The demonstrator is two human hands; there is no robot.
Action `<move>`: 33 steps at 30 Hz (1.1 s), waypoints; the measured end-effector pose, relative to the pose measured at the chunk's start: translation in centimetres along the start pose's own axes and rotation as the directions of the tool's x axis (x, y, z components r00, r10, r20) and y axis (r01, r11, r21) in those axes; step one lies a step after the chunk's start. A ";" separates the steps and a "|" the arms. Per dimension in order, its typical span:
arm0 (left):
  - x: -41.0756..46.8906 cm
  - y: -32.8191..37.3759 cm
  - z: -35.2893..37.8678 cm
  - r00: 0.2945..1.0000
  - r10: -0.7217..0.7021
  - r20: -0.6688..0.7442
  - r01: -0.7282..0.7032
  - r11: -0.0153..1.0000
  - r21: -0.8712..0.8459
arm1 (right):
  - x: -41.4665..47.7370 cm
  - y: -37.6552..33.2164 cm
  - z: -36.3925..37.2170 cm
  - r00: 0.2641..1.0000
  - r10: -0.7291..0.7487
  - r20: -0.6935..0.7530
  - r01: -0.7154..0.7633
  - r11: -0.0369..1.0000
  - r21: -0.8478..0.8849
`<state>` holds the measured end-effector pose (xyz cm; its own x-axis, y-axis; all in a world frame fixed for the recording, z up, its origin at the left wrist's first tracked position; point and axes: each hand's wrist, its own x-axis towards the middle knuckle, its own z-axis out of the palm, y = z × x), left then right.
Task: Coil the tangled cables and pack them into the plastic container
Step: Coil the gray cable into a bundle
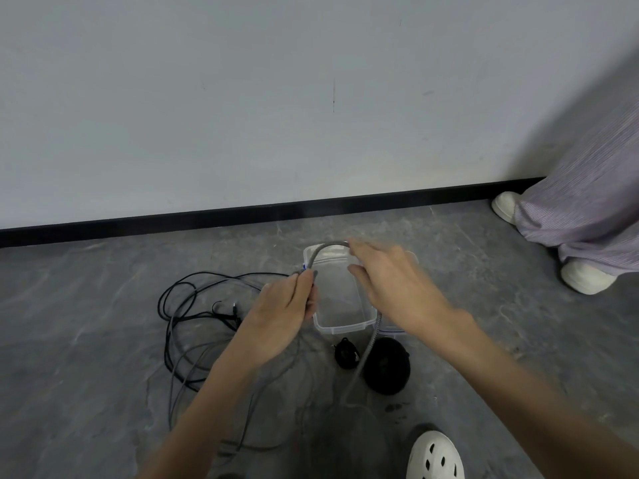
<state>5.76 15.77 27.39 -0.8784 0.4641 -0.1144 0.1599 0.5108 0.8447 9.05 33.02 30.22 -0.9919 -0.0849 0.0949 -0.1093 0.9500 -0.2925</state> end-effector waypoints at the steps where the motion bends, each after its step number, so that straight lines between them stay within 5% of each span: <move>1: 0.0 -0.1 0.0 1.000 0.003 -0.013 -0.002 1.000 0.014 | 0.0 0.0 0.2 0.999 0.041 -0.004 -0.041 0.999 -0.021; 7: 0.4 -0.6 -0.2 0.998 -0.034 -0.057 0.038 0.996 0.077 | -1.0 -2.0 -0.1 0.990 0.137 -0.042 -0.140 0.987 -0.079; 15: 0.4 -0.9 -0.2 0.996 0.004 -0.084 0.005 0.995 0.104 | -1.3 -3.3 0.1 0.974 0.218 -0.066 -0.191 0.939 0.285; 26: -1.1 1.5 -0.4 0.964 0.174 0.202 -0.116 0.956 -0.269 | 0.5 1.8 1.8 0.921 0.358 -0.151 -0.292 0.893 0.342; 33: -1.8 2.5 -0.8 0.957 0.216 0.194 -0.132 0.919 -0.372 | 0.6 2.0 4.4 0.938 0.345 0.042 -0.335 0.868 0.366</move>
<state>7.36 15.66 30.16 -0.7183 0.6952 -0.0281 0.0955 0.1385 0.9857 7.92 33.53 25.54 -0.9706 0.2352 -0.0514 0.2138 0.7434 -0.6337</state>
